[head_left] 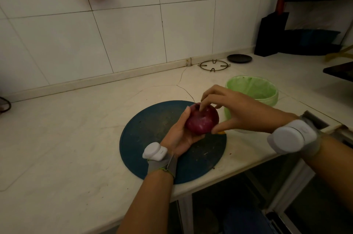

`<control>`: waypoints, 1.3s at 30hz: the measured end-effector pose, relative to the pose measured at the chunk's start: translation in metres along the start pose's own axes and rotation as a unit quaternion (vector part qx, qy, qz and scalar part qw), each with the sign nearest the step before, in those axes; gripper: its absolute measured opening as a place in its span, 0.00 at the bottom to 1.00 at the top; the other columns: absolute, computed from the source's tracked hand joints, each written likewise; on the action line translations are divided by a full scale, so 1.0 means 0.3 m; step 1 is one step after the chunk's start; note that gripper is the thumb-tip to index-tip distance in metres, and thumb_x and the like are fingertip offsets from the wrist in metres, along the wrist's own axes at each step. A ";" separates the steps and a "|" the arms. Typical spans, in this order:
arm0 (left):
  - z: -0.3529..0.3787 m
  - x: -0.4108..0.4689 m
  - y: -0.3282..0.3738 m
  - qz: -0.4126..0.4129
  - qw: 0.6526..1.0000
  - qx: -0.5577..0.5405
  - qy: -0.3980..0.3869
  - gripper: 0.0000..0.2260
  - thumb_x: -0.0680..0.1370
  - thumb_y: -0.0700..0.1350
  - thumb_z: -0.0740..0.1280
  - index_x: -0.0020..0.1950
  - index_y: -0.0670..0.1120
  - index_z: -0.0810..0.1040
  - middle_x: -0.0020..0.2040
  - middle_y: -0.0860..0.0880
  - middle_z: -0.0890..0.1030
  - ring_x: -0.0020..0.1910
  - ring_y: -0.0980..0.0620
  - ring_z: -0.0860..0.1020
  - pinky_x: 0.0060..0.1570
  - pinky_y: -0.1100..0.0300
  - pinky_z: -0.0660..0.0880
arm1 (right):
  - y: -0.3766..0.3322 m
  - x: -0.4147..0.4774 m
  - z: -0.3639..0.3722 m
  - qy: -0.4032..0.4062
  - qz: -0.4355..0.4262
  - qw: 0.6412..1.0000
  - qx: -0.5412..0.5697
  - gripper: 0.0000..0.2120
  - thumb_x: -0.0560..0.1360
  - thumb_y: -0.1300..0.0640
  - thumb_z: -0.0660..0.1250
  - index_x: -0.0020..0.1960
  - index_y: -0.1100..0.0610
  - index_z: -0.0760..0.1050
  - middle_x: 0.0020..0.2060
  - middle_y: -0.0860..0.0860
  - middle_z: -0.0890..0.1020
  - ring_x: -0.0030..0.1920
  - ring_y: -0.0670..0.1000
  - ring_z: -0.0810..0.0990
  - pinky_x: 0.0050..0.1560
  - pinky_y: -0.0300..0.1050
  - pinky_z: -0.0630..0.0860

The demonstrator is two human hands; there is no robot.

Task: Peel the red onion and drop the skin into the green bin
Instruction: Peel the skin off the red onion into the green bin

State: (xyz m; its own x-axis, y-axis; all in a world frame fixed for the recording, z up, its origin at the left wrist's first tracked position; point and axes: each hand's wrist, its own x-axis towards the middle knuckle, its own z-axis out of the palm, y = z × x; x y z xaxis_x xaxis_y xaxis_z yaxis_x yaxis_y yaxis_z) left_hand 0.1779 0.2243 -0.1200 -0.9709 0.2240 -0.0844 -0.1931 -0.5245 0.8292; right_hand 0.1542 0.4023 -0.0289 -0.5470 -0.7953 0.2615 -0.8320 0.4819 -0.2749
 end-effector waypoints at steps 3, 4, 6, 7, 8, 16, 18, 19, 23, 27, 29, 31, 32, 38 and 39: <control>0.000 0.000 0.004 -0.014 1.000 -0.008 0.004 0.16 0.72 0.59 0.62 0.56 0.56 0.80 0.58 0.46 0.80 0.58 0.43 0.78 0.39 0.59 0.78 | 0.008 0.008 0.017 -0.022 -0.020 0.999 -0.033 0.26 0.63 0.48 0.77 0.57 0.45 0.71 0.57 0.41 0.66 0.54 0.41 0.67 0.51 0.31 0.71; -0.003 0.001 0.004 -0.017 1.000 -0.006 0.002 0.18 0.73 0.60 0.62 0.59 0.55 0.78 0.60 0.45 0.79 0.58 0.43 0.77 0.38 0.60 0.77 | 0.008 0.012 0.018 -0.023 -0.026 0.999 -0.035 0.25 0.63 0.48 0.77 0.56 0.45 0.71 0.56 0.41 0.65 0.53 0.40 0.66 0.50 0.30 0.69; -0.010 0.005 -0.002 -0.023 1.000 0.001 -0.009 0.21 0.73 0.61 0.61 0.62 0.54 0.75 0.62 0.43 0.77 0.55 0.44 0.78 0.36 0.61 0.77 | 0.010 0.018 0.018 -0.021 -0.035 0.999 -0.030 0.24 0.63 0.49 0.77 0.55 0.44 0.70 0.54 0.41 0.65 0.52 0.40 0.65 0.50 0.29 0.68; -0.012 0.007 -0.004 -0.026 1.000 0.000 -0.016 0.21 0.73 0.62 0.61 0.62 0.54 0.75 0.62 0.42 0.77 0.53 0.45 0.79 0.35 0.61 0.77 | 0.010 0.020 0.019 -0.019 -0.038 0.999 -0.025 0.24 0.63 0.48 0.77 0.54 0.44 0.69 0.54 0.41 0.66 0.51 0.39 0.65 0.49 0.29 0.68; -0.012 0.008 -0.005 -0.028 0.999 -0.003 -0.022 0.22 0.73 0.62 0.61 0.63 0.53 0.74 0.61 0.42 0.77 0.51 0.46 0.80 0.34 0.61 0.77 | 0.011 0.019 0.020 -0.016 -0.039 0.999 -0.020 0.23 0.63 0.48 0.77 0.53 0.43 0.68 0.53 0.41 0.66 0.50 0.38 0.65 0.49 0.30 0.69; -0.014 0.012 -0.003 -0.042 0.998 -0.018 -0.036 0.22 0.72 0.63 0.62 0.61 0.53 0.74 0.60 0.41 0.77 0.46 0.47 0.80 0.32 0.61 0.78 | 0.010 0.021 0.022 -0.008 -0.051 0.998 -0.039 0.23 0.65 0.48 0.75 0.52 0.44 0.66 0.52 0.43 0.66 0.48 0.40 0.65 0.48 0.30 0.70; -0.016 0.013 -0.005 -0.043 0.998 -0.016 -0.042 0.22 0.72 0.62 0.61 0.61 0.53 0.74 0.59 0.41 0.77 0.46 0.47 0.80 0.32 0.62 0.78 | 0.010 0.026 0.019 -0.019 -0.052 0.997 -0.047 0.23 0.65 0.48 0.75 0.51 0.43 0.64 0.52 0.42 0.66 0.48 0.40 0.65 0.47 0.30 0.69; -0.016 0.013 -0.005 -0.043 0.998 -0.014 -0.044 0.22 0.72 0.62 0.61 0.61 0.53 0.74 0.59 0.41 0.78 0.46 0.46 0.80 0.32 0.62 0.78 | 0.010 0.028 0.017 -0.025 -0.054 0.997 -0.050 0.23 0.65 0.47 0.76 0.51 0.44 0.64 0.51 0.42 0.66 0.48 0.40 0.65 0.46 0.30 0.68; -0.015 0.012 -0.004 -0.047 0.998 -0.013 -0.047 0.22 0.72 0.63 0.61 0.61 0.52 0.74 0.56 0.42 0.79 0.44 0.47 0.81 0.31 0.62 0.78 | 0.005 0.033 0.011 -0.038 -0.064 0.995 -0.060 0.20 0.65 0.48 0.75 0.47 0.46 0.65 0.50 0.44 0.66 0.47 0.43 0.66 0.46 0.33 0.70; -0.009 0.007 0.003 -0.057 0.998 -0.017 -0.038 0.24 0.71 0.63 0.61 0.61 0.50 0.73 0.53 0.42 0.80 0.40 0.49 0.80 0.29 0.63 0.77 | 0.008 0.035 0.010 -0.039 -0.060 0.995 -0.075 0.18 0.66 0.48 0.75 0.44 0.46 0.65 0.49 0.44 0.67 0.46 0.44 0.65 0.44 0.31 0.66; -0.006 0.006 0.003 -0.061 0.997 -0.016 -0.034 0.25 0.71 0.63 0.61 0.62 0.49 0.72 0.53 0.42 0.79 0.39 0.49 0.80 0.28 0.63 0.77 | 0.009 0.034 0.010 -0.037 -0.058 0.995 -0.071 0.18 0.65 0.47 0.75 0.44 0.46 0.65 0.49 0.43 0.68 0.45 0.43 0.64 0.43 0.30 0.65; -0.005 0.006 0.002 -0.062 0.997 -0.021 -0.033 0.27 0.71 0.63 0.61 0.64 0.49 0.72 0.54 0.42 0.79 0.39 0.50 0.80 0.28 0.63 0.77 | 0.011 0.034 0.008 -0.036 -0.055 0.996 -0.059 0.18 0.65 0.46 0.75 0.43 0.46 0.66 0.49 0.44 0.68 0.45 0.42 0.65 0.44 0.30 0.66; -0.006 0.006 0.002 -0.061 0.997 -0.024 -0.034 0.27 0.71 0.63 0.61 0.64 0.49 0.72 0.55 0.41 0.78 0.39 0.50 0.80 0.29 0.63 0.77 | 0.013 0.035 0.007 -0.036 -0.049 0.997 -0.049 0.18 0.65 0.46 0.75 0.42 0.46 0.66 0.49 0.44 0.68 0.45 0.42 0.66 0.44 0.30 0.68; -0.008 0.009 0.007 -0.021 0.995 -0.096 -0.028 0.23 0.73 0.57 0.63 0.65 0.49 0.71 0.65 0.39 0.72 0.55 0.41 0.79 0.42 0.54 0.81 | 0.033 0.028 0.019 0.063 0.055 0.991 0.100 0.15 0.63 0.47 0.75 0.42 0.50 0.72 0.45 0.44 0.72 0.44 0.43 0.73 0.44 0.34 0.73; -0.007 0.010 0.011 -0.009 0.993 -0.114 -0.027 0.23 0.73 0.56 0.63 0.65 0.49 0.71 0.65 0.39 0.72 0.56 0.41 0.79 0.46 0.52 0.81 | 0.039 0.028 0.029 0.087 0.079 0.985 0.126 0.16 0.63 0.47 0.76 0.43 0.51 0.72 0.44 0.44 0.73 0.43 0.43 0.74 0.44 0.36 0.74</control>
State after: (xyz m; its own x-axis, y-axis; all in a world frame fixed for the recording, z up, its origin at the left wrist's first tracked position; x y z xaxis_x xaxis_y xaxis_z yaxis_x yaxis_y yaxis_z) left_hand 0.1740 0.2214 -0.1187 -0.9592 0.2754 -0.0645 -0.2440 -0.6902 0.6813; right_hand 0.1408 0.3981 -0.0380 -0.6940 -0.6322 0.3446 -0.6973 0.4710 -0.5403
